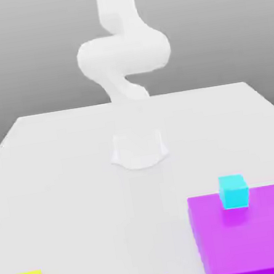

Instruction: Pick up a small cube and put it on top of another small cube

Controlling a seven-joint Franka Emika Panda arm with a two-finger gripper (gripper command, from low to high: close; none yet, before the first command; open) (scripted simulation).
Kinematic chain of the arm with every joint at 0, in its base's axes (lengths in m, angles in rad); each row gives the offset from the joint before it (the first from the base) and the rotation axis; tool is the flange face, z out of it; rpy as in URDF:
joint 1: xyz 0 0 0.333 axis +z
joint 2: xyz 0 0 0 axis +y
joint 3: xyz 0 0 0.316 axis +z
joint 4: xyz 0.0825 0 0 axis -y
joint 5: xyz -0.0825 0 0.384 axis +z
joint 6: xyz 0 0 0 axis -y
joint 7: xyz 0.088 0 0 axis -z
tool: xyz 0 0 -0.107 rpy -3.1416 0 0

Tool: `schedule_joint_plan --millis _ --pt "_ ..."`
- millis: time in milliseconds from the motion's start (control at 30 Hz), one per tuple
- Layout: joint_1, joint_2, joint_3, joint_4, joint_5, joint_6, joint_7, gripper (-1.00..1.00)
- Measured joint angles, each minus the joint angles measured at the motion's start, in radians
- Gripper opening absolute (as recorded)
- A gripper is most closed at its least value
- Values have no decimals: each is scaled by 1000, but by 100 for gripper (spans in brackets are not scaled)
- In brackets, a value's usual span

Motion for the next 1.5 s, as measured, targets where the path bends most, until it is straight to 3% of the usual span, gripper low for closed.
schedule_joint_plan --millis 400,667,967,1333,1467,1500 --pt "-226 345 208 -3 -138 87 522 0" --pt "-303 578 278 -3 -259 140 887 0" --pt "-316 827 275 -7 -334 210 1255 0" --pt "-287 1077 252 -24 -226 338 1558 0" --pt "-238 1216 191 5 -274 441 1622 0" --pt "-224 1240 175 10 -281 460 1627 -100"
